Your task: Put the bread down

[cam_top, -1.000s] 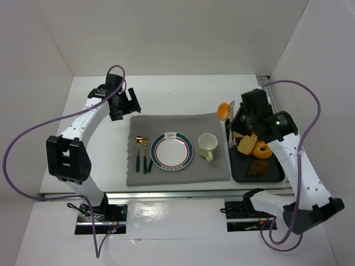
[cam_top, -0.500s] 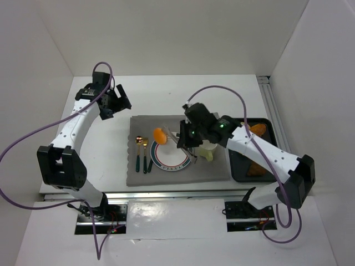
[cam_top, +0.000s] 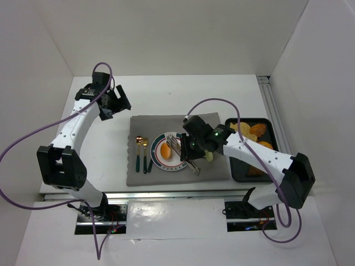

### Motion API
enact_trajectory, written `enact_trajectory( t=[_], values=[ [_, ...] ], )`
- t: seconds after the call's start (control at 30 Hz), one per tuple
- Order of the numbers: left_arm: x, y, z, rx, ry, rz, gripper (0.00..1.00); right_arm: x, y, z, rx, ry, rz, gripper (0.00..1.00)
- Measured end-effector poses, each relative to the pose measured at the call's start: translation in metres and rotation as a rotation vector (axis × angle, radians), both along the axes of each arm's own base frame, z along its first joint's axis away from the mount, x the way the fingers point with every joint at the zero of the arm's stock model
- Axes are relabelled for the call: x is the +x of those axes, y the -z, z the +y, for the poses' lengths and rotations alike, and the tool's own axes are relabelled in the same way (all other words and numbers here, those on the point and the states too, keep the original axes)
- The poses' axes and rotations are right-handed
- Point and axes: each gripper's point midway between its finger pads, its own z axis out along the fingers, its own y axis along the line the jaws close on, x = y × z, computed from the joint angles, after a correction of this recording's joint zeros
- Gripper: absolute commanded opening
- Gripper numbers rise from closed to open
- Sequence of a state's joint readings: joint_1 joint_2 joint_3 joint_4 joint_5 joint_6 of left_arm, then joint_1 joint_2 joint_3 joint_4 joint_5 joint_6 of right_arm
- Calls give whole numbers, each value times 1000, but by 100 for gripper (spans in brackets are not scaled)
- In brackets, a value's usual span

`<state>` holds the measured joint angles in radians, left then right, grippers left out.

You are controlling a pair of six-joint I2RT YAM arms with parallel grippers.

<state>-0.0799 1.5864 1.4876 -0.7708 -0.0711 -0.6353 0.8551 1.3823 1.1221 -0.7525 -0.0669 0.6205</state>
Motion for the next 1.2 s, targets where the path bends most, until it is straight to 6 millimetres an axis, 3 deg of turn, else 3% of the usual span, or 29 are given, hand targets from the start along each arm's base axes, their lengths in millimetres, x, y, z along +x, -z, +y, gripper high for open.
enact_trajectory(
  t=[0.03,0.33,0.5,0.6,0.67,0.77,0.83,0.9,1.0,1.07,1.2],
  values=[
    [0,0,0,-1,0,0,100,0,0,0,-1,0,-2,47],
    [0,0,-1,-6,4,0,100,27,-42,13,27,27,-129,47],
    [0,0,-2,-7,5,1,100,57,-75,8,18,109,-264,45],
    [0,0,-3,-12,8,1,100,82,-99,-6,0,214,-359,45],
    [0,0,-3,-15,11,2,100,100,-111,-29,-30,316,-405,45],
    [0,1,-4,-19,14,3,100,121,-115,-94,-123,516,-430,45],
    [0,1,-4,-19,17,5,100,121,-112,-140,-172,633,-420,45],
    [0,2,-5,-21,19,7,100,107,-104,-190,-232,752,-389,46],
    [1,5,-7,-28,26,16,100,72,-92,-239,-272,876,-326,49],
    [1,8,-8,-34,32,25,100,47,-86,-258,-291,931,-284,49],
    [2,14,-11,-44,43,41,100,15,-73,-274,-320,983,-204,50]
  ],
)
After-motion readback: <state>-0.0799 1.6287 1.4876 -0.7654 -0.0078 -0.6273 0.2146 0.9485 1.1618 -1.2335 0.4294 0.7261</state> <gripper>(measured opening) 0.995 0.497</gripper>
